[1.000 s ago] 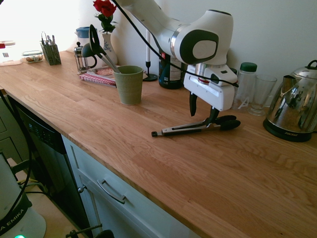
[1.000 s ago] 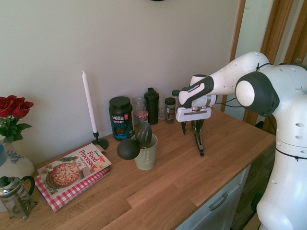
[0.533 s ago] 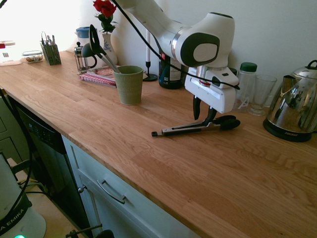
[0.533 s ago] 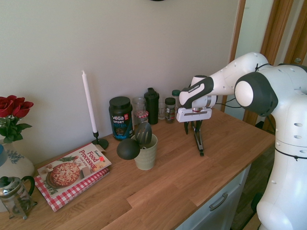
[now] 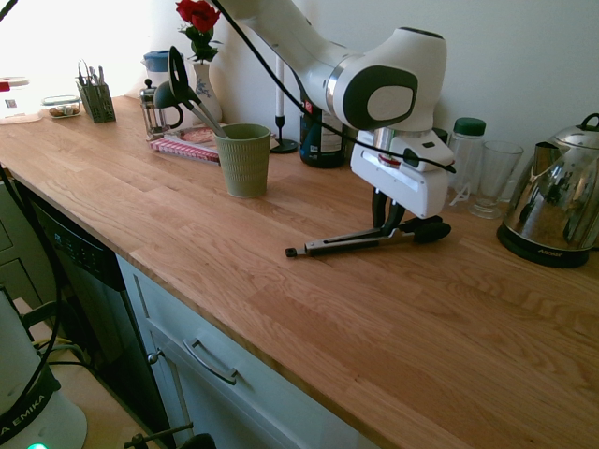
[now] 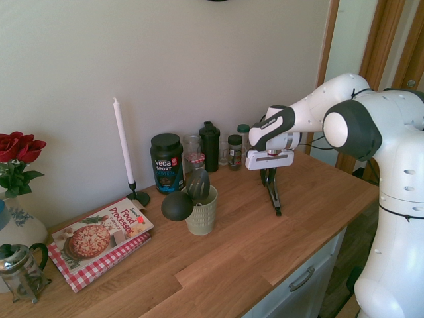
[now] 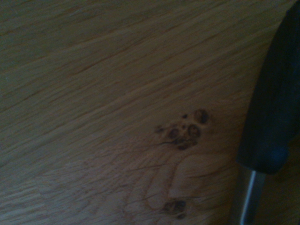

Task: Put the tongs back in the holder

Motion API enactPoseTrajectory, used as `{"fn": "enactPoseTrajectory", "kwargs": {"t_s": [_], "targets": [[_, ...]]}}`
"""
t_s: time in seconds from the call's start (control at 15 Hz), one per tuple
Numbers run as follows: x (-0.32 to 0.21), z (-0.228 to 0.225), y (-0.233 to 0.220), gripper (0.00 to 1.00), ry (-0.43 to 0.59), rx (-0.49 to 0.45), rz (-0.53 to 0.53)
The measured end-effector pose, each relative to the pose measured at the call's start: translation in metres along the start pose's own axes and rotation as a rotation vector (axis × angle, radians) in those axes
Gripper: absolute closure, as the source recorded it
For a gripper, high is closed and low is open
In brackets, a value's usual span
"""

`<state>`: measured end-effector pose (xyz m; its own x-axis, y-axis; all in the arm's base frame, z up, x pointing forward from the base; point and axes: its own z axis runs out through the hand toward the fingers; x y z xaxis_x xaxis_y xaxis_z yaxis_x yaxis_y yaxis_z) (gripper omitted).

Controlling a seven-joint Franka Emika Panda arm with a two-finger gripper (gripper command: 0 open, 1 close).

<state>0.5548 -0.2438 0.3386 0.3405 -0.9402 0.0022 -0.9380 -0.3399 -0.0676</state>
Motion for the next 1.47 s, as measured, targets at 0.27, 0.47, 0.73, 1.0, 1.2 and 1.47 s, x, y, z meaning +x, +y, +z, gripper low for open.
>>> {"fn": "enactPoseTrajectory", "kwargs": {"t_s": [0.27, 0.47, 0.73, 1.0, 1.2, 1.47], "targets": [[0.002, -0.004, 0.002, 1.00, 0.001, 0.008, -0.004], [-0.001, -0.027, 0.001, 1.00, 0.006, 0.040, -0.011], [-0.039, -0.130, -0.013, 1.00, 0.064, 0.163, -0.094], [-0.140, -0.251, -0.042, 1.00, 0.252, 0.281, -0.181], [-0.241, -0.288, -0.065, 1.00, 0.437, 0.385, -0.221], [-0.336, -0.277, -0.091, 1.00, 0.592, 0.536, -0.216]]}}
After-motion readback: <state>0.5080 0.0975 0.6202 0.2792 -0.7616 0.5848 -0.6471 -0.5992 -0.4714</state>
